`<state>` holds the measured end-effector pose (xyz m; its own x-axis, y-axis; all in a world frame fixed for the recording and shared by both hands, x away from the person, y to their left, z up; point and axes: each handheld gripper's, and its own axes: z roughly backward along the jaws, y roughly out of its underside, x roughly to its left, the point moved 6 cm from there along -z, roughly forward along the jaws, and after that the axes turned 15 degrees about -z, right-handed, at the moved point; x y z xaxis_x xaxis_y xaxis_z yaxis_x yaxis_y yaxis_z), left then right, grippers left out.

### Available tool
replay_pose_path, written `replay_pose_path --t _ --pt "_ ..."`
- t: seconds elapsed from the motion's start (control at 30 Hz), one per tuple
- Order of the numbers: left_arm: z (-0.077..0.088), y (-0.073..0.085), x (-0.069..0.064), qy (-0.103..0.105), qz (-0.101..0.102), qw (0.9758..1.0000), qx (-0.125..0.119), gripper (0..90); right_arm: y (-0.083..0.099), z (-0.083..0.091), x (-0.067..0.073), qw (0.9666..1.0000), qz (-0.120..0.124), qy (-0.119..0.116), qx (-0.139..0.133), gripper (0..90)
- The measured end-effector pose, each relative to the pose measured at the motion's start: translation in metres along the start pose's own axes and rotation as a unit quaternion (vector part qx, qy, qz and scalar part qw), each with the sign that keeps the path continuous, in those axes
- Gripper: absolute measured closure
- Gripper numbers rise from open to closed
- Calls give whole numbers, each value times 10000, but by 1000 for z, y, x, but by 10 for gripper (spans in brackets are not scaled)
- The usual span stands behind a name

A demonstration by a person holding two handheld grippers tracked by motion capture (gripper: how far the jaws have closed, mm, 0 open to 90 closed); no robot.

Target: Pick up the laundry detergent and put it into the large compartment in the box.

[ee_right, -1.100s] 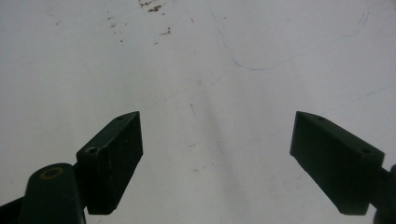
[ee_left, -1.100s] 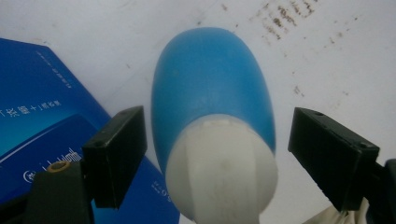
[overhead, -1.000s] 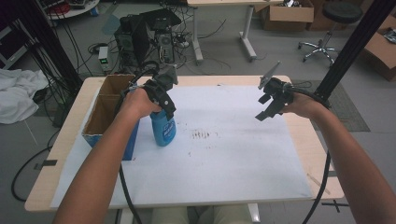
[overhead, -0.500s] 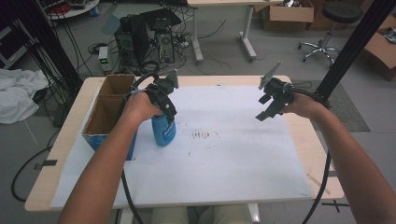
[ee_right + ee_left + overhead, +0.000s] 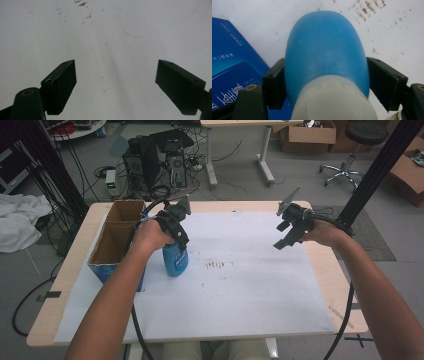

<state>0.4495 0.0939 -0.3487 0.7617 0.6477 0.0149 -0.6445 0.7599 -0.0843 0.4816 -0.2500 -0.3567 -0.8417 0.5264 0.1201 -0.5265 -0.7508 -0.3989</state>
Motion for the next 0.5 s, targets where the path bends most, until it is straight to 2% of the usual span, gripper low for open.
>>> replay_pose_path --t 0.5 --pt "1 -1 0 -68 37 10000 -46 289 0 1 1 10000 -4 -1 0 169"
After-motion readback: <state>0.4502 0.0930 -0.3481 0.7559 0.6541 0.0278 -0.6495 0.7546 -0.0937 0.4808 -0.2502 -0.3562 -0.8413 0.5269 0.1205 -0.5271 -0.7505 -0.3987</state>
